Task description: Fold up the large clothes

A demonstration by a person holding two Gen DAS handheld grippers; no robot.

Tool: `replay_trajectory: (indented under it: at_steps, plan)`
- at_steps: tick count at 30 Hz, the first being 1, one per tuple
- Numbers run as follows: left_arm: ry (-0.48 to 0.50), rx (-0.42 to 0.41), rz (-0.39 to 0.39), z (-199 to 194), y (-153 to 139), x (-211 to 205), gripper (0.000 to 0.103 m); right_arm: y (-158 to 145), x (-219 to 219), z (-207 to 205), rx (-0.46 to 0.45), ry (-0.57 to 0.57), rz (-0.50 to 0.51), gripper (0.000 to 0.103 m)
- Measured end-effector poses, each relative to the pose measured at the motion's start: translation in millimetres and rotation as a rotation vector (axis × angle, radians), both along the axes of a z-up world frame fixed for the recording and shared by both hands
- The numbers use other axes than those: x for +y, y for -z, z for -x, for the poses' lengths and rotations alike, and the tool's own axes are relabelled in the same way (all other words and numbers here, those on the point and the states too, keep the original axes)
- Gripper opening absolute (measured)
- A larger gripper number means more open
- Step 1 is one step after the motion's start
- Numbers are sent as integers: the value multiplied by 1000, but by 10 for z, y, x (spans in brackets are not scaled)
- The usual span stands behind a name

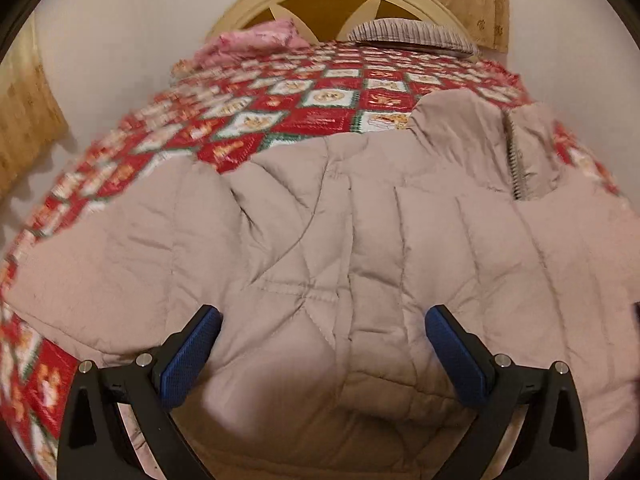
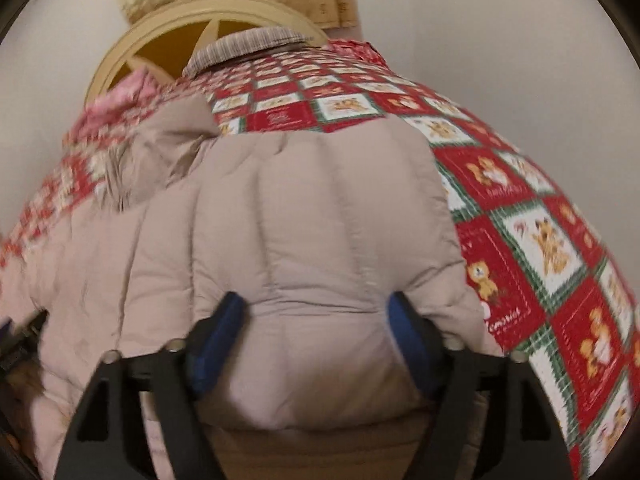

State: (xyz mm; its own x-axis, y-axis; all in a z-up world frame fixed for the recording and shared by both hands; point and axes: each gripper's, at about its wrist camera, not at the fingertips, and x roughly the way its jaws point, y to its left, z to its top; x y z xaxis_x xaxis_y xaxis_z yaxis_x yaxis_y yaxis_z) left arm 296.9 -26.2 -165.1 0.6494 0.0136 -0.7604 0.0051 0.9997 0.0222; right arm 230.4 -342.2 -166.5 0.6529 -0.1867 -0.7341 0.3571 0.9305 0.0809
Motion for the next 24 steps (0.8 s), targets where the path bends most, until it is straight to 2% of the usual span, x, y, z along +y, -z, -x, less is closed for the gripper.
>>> replay_trajectory:
  at_steps: [2, 4, 7, 9, 10, 12, 16, 20, 22, 24]
  plan:
    - [9, 7, 134, 107, -140, 268, 102, 8, 5, 0, 10, -5, 18, 85]
    - [-26, -25, 200, 232, -267, 579, 102, 25, -35, 24, 0, -7, 3, 86]
    - [-196, -103, 219, 444, -469, 1303, 102, 26, -69, 45, -17, -14, -26, 89]
    - [-331, -156, 199, 554, -564, 1800, 102, 23, -55, 47, -15, -15, -22, 89]
    - [-439, -176, 175, 607, -600, 2168, 102, 21, -49, 49, -15, -16, -19, 90]
    - [-567, -171, 169, 646, -574, 2631, 102, 18, -41, 52, -14, -16, -16, 90]
    - [-874, -115, 267, 754, -323, 3642, 102, 19, -39, 52, -14, -16, -15, 90]
    - [-936, -23, 365, 675, -11, 4030, 102, 21, -41, 53, -11, -16, -12, 90]
    - [-928, -36, 324, 597, 20, 4017, 102, 23, -41, 55, -11, -17, -11, 90]
    - [-880, -69, 300, 522, 1, 3968, 101, 23, -40, 55, -9, -16, -9, 90]
